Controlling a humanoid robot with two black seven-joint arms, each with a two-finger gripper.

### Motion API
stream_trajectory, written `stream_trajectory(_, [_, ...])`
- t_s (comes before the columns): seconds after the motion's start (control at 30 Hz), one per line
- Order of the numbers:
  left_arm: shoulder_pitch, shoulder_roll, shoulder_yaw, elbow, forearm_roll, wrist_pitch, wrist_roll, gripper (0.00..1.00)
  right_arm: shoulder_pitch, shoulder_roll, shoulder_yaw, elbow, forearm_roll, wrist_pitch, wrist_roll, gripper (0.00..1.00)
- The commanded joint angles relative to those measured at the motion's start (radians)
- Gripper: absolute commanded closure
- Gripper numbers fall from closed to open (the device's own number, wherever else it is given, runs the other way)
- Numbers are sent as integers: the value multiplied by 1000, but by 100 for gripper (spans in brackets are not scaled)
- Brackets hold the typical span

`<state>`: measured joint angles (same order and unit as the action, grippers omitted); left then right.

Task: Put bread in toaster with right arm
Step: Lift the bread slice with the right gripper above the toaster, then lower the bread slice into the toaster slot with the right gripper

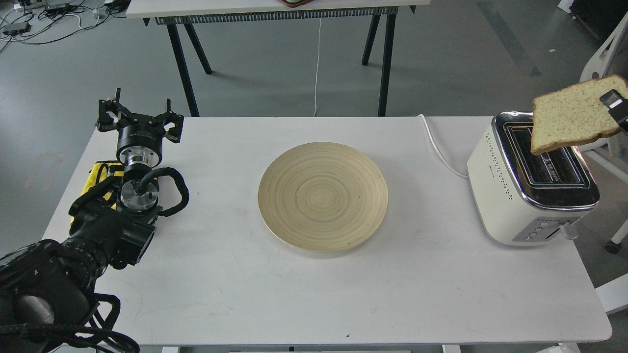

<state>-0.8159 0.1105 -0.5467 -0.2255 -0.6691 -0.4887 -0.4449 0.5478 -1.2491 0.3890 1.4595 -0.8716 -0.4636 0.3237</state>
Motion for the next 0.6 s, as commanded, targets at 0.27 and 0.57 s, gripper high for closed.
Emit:
stream_trajectory(0.27, [0, 0, -1, 0, 0, 0, 0, 0, -2, -29, -53, -10, -10, 6, -6, 99])
stream_trajectory(0.57, [0, 0, -1, 0, 0, 0, 0, 0, 7, 8, -96, -59, -12, 6, -9, 99])
